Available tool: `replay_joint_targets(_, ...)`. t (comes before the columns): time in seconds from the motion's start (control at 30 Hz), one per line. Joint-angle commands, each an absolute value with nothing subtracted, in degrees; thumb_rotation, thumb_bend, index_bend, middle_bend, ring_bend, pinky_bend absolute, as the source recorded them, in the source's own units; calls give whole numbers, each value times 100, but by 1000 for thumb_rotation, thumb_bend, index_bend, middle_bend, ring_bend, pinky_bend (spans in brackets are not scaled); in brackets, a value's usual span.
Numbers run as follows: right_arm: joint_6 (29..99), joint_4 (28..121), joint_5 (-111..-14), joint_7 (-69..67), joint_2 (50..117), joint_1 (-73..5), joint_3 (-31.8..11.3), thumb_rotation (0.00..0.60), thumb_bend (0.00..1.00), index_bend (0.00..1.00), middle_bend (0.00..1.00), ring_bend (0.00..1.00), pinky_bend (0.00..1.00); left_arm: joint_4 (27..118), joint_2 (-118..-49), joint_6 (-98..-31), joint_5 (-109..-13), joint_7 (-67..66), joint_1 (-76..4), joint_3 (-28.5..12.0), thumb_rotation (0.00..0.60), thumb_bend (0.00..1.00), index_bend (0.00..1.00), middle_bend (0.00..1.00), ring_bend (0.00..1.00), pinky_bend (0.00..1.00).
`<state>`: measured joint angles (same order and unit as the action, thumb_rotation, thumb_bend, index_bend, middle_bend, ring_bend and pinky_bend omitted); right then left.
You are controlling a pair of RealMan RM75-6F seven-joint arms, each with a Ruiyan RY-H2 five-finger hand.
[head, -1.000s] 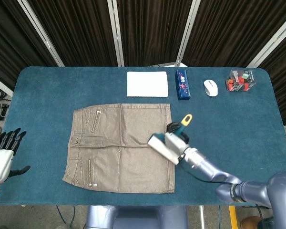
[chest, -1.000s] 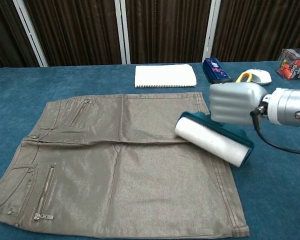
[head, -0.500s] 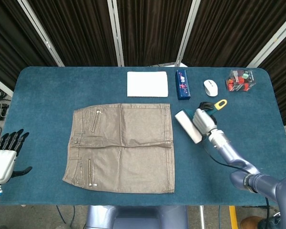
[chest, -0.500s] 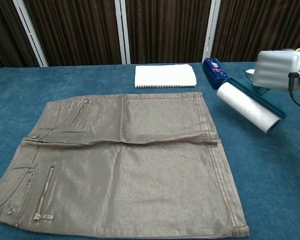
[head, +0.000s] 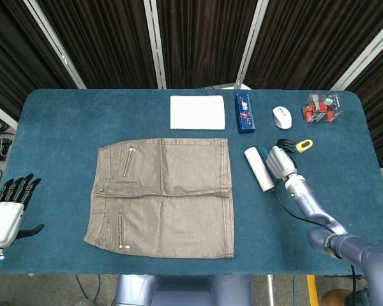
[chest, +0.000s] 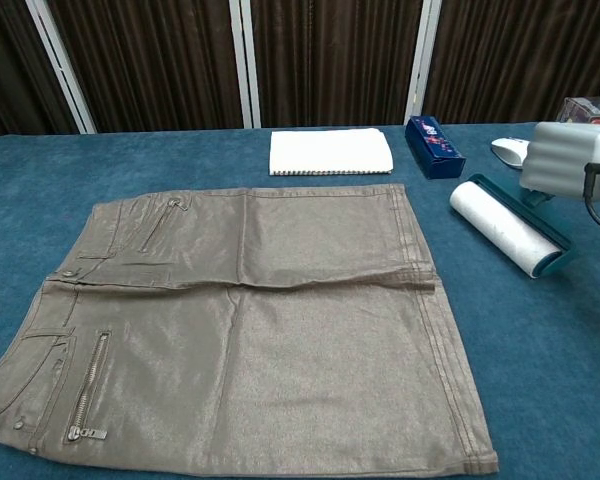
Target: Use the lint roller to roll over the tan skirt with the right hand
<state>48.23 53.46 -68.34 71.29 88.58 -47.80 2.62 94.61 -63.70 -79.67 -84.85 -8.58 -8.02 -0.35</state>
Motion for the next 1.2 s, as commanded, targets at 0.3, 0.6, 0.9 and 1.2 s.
replay_joint_targets(0.3,5244,5927,-6589,7440,8647,-4626,38,600,0,69,174,204,497,9461,-6352,-7930,-8483,-805,-816,-31,600,0,0,0,0,0)
replay_joint_targets(0.6,6454,7476,-7206,5547,7587,-3952,-86,600,0,64,162,203,387,9545,-6264,-8056,-8664,-659,-781,8,600,0,0,0,0,0)
replay_joint_targets(0.9,7667,8594,-8010,1922,6625,-2803,24,600,0,0,0,0,9,9541,-6202,-8474,-9075,-484,-646,78,600,0,0,0,0,0)
replay_joint_targets(1.2,8475,8588,-8424,1378,6639,-2038,261,600,0,0,0,0,0,9449,-6185,-8617,-9216,-394,-561,143,600,0,0,0,0,0)
